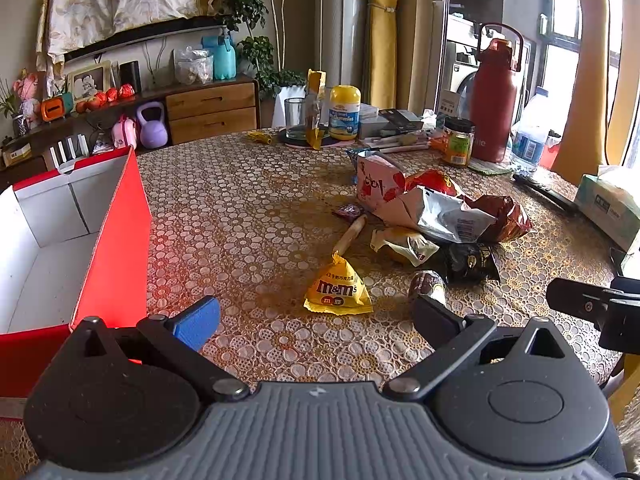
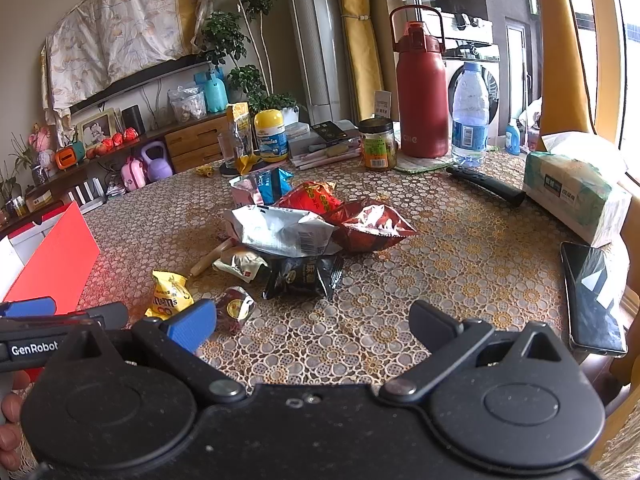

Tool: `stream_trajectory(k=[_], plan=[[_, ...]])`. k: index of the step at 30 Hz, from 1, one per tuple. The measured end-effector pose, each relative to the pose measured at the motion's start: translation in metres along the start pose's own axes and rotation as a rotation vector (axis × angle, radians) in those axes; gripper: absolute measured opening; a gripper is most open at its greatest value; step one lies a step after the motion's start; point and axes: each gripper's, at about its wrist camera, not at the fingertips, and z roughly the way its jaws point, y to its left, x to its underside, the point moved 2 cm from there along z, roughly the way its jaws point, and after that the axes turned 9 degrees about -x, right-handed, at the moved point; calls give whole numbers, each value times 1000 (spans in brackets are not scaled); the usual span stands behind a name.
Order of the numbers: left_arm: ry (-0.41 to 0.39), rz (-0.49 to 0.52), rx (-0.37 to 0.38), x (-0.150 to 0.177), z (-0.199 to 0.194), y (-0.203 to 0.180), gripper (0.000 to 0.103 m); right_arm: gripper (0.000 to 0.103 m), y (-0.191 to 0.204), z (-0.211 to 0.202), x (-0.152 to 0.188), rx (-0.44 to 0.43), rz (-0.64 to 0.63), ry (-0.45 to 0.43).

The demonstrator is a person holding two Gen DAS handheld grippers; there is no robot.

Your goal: Organize snacks

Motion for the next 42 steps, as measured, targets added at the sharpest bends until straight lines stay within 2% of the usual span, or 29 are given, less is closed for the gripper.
stream_trajectory(k=[13,26,42], plan=[[32,29,-5,4,17,-6,103,103,-5,5,4,-5,17,14],[61,62,-16,-3,54,-18,103,103,-18,16,4,-6,40,42],[75,66,-3,-10,99,-24,103,103,-22,57,-7,-30,14,69]])
